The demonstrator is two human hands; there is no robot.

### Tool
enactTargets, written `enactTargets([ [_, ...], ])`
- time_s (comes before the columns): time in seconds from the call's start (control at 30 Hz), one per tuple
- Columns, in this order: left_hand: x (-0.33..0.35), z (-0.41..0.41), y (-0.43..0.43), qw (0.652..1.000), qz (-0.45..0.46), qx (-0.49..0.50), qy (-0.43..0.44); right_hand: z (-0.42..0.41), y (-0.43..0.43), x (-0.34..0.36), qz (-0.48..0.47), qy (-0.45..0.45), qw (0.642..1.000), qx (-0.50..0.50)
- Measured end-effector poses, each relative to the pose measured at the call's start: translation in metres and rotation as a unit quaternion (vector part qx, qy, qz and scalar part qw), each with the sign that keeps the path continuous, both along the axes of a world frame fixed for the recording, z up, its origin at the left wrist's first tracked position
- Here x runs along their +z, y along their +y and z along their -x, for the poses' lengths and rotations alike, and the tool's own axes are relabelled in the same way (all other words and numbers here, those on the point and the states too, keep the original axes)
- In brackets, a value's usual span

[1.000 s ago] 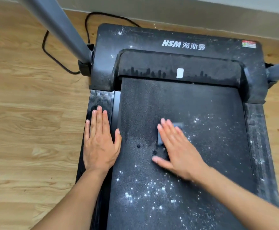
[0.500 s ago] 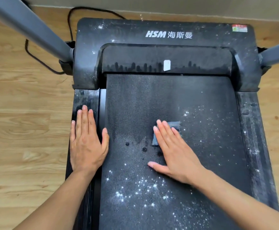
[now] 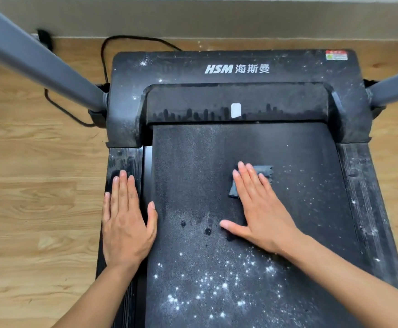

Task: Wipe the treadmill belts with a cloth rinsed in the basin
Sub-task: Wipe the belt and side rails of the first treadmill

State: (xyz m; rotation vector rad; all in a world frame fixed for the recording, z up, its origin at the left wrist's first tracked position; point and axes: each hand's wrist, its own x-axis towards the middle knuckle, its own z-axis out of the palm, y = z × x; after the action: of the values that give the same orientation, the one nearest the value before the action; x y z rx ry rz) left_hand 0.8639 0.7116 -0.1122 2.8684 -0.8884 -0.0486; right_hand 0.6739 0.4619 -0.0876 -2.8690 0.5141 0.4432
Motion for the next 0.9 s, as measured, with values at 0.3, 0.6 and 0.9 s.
enactTargets([
  [0.3, -0.001, -0.001, 0.001, 1.000, -0.014, -0.005, -0.003, -0.086, -0.082, -0.005, 0.029, -0.053, 0.994, -0.088],
  [0.6, 0.000, -0.001, 0.000, 1.000, -0.008, -0.005, -0.005, 0.039, 0.017, 0.003, -0.010, -0.002, 1.000, 0.004],
  [0.9, -0.001, 0.000, 0.003, 1.000, -0.010, -0.004, -0.006, -0.070, -0.095, -0.003, 0.050, -0.031, 0.993, -0.105],
])
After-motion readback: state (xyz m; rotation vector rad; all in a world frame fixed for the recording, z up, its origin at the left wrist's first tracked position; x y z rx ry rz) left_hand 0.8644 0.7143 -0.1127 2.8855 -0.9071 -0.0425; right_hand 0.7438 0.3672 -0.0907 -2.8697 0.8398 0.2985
